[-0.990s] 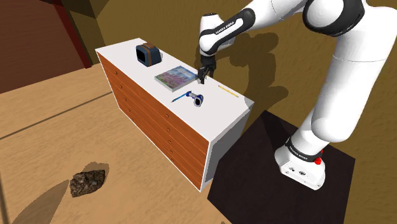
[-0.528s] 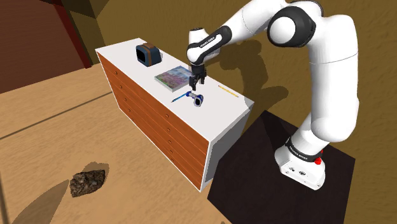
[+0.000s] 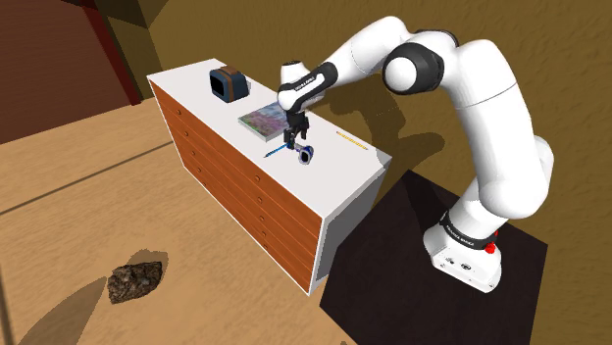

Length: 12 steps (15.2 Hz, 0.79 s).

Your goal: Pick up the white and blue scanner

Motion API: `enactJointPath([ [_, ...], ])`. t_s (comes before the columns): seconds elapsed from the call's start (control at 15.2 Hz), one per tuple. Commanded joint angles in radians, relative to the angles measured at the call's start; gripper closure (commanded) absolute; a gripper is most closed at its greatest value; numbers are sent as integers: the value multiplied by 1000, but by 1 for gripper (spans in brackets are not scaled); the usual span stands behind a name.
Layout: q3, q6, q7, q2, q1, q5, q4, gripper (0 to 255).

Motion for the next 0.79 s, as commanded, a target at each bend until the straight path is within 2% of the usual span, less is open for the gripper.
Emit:
enactJointPath([
  [0.0, 1, 11, 0, 25, 0, 1, 14, 0],
  [0.33, 2, 36, 0, 61, -1, 2, 25, 0],
  [0.4, 2, 35, -1, 61, -2, 2, 26, 255],
  [0.73, 2, 35, 0, 61, -2, 2, 26, 255],
])
